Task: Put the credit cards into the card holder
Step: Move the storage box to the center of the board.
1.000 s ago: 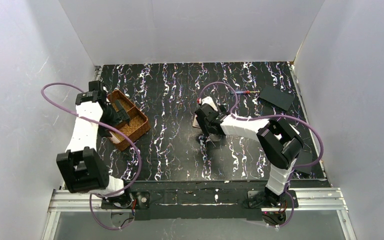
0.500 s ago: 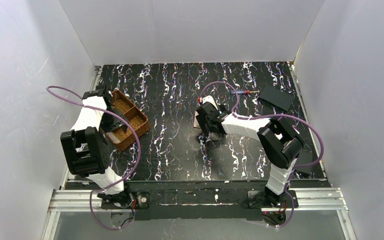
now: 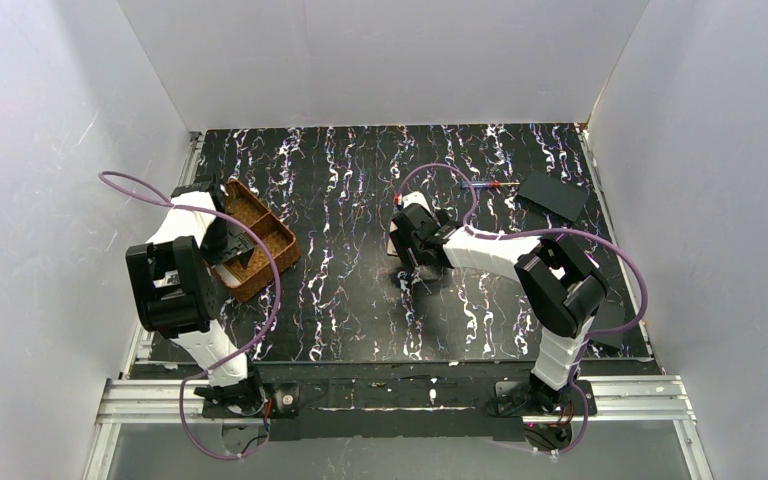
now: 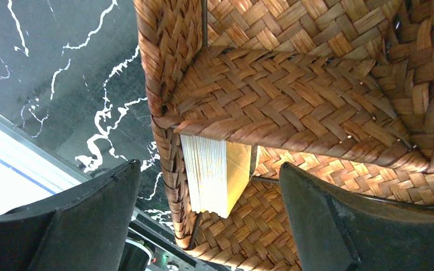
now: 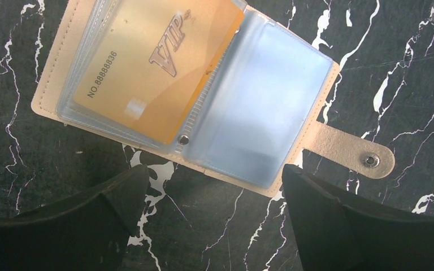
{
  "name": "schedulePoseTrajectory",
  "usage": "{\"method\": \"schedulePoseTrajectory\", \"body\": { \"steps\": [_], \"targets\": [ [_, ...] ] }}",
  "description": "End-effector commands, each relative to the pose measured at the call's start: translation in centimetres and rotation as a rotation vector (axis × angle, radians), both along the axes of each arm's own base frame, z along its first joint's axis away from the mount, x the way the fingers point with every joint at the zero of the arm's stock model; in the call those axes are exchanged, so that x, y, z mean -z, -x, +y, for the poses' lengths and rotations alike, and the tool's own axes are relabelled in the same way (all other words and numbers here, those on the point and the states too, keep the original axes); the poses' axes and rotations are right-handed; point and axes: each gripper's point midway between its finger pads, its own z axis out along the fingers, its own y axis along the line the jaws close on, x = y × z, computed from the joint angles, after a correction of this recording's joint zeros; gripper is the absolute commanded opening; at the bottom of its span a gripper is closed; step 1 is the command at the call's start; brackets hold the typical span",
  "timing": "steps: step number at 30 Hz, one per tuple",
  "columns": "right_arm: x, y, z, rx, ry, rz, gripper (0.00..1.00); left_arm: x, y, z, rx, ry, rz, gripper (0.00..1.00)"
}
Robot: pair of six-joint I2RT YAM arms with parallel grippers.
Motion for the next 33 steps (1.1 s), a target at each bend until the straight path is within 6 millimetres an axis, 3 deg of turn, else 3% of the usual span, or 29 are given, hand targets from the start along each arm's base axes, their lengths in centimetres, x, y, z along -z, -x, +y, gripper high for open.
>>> {"method": "schedulePoseTrajectory", "body": {
  "steps": [1, 16, 25, 33],
  "targets": [
    [1.0, 1.1, 0.5, -0.032, -0.007, 0.049, 0.98, 0.0, 0.0, 1.6, 0.000, -0.078, 0.006, 0.89],
    [1.2, 1.4, 1.0, -0.052, -0.021, 0.064, 0.98, -0.2, 1.2, 2.0, 0.030, -0.101, 0.042, 0.73],
    [1.2, 1.4, 1.2, -0.057, -0.028, 0.068, 0.98, -1.2, 1.3, 2.1, 0.060, -0.102, 0.051, 0.52],
    [1.2, 1.5, 1.4, -0.063, -0.034, 0.072, 0.98, -2.4, 1.5, 2.1, 0.076, -0.108, 0.039, 0.48]
  ]
}}
